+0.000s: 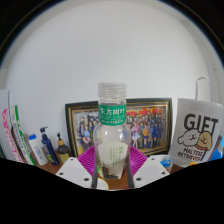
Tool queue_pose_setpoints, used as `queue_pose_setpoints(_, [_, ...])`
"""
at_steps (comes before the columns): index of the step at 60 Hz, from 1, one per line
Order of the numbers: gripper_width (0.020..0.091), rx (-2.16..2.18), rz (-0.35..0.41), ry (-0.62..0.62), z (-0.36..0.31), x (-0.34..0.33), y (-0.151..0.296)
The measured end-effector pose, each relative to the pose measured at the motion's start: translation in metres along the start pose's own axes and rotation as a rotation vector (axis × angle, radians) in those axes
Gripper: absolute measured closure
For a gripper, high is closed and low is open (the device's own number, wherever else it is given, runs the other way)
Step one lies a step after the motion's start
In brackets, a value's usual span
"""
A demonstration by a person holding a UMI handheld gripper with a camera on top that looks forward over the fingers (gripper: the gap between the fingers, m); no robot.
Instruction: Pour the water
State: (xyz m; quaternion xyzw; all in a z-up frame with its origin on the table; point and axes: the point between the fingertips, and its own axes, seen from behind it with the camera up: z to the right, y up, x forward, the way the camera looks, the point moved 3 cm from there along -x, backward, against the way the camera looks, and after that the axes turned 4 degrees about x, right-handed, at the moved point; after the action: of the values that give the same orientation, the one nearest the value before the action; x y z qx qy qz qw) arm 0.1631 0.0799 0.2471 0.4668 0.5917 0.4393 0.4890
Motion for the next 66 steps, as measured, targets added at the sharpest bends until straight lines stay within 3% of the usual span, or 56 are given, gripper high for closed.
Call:
queue_pose_setpoints(19, [0.0698, -0.116, -0.181, 0.0, 0.061, 0.035, -0.131])
queue_pose_setpoints(28, [0.0685, -0.1, -0.224, -0.011, 0.075, 0.037, -0.168])
queue_pose_setpoints(32, [0.0685, -0.081, -0.2, -0.005, 0.077, 0.033, -0.168])
queue_pose_setpoints(42, [0.0547, -0.068, -0.221, -0.002, 0.078, 0.03, -0.17])
queue_pose_setpoints(44, [0.0472, -0.056, -0.25, -0.005, 0.077, 0.027, -0.172])
queue_pose_setpoints(47, [0.0249, -0.034, -0.285, -0.015, 0.078, 0.02, -0.173])
queue_pose_setpoints(48, [0.0234, -0.026, -0.294, -0.019, 0.078, 0.017, -0.173])
queue_pose_setpoints(50, [0.0279, -0.011, -0.303, -0.028, 0.078, 0.009, -0.17])
queue_pose_setpoints(54, [0.0238, -0.006, -0.303, -0.052, 0.077, -0.01, -0.16])
queue_pose_setpoints(66, [0.0249, -0.022, -0.351, -0.116, 0.049, -0.102, -0.13])
